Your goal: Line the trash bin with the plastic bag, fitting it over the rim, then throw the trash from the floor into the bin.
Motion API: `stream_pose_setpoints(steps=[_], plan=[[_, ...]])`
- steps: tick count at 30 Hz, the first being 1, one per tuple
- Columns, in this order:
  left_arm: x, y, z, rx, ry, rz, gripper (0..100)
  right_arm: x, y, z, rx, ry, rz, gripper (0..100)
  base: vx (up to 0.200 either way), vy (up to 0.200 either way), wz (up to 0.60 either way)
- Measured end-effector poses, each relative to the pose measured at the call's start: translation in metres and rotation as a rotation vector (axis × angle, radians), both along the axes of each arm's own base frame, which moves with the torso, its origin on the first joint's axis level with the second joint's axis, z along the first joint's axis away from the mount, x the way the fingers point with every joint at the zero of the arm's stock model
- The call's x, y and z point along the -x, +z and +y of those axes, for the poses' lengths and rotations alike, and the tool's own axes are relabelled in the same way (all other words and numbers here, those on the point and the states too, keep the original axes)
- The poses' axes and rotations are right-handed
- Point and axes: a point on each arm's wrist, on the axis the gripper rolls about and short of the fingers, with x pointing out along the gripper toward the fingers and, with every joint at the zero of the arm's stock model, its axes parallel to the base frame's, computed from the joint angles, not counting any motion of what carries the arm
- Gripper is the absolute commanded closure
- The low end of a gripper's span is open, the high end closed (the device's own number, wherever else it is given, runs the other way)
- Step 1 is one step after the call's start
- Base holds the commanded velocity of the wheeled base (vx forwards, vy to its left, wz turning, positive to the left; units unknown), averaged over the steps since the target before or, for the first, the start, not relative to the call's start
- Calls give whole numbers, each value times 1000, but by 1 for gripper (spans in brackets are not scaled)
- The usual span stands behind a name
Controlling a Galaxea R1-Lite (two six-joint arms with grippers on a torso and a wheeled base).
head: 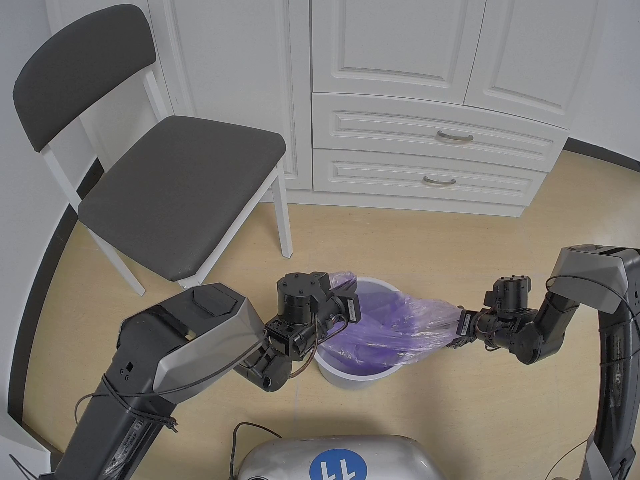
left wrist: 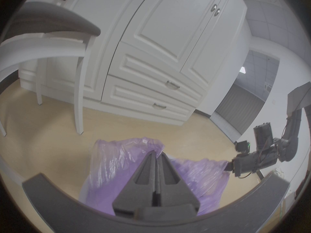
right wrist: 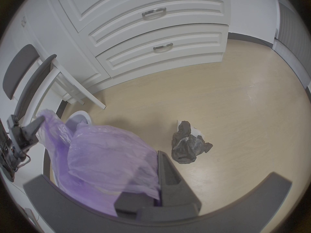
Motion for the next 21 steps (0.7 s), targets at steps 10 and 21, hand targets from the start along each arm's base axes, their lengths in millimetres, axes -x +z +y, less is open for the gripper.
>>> stream_pose_setpoints(steps=[10, 21], plan=[[-13, 17, 40, -192, 55, 7, 100, 0, -5, -5, 9, 11, 9, 100, 0, 0, 0], [-18, 38, 117, -529, 71, -9, 100, 4, -13, -14, 87, 42, 25, 100, 0, 0, 0]])
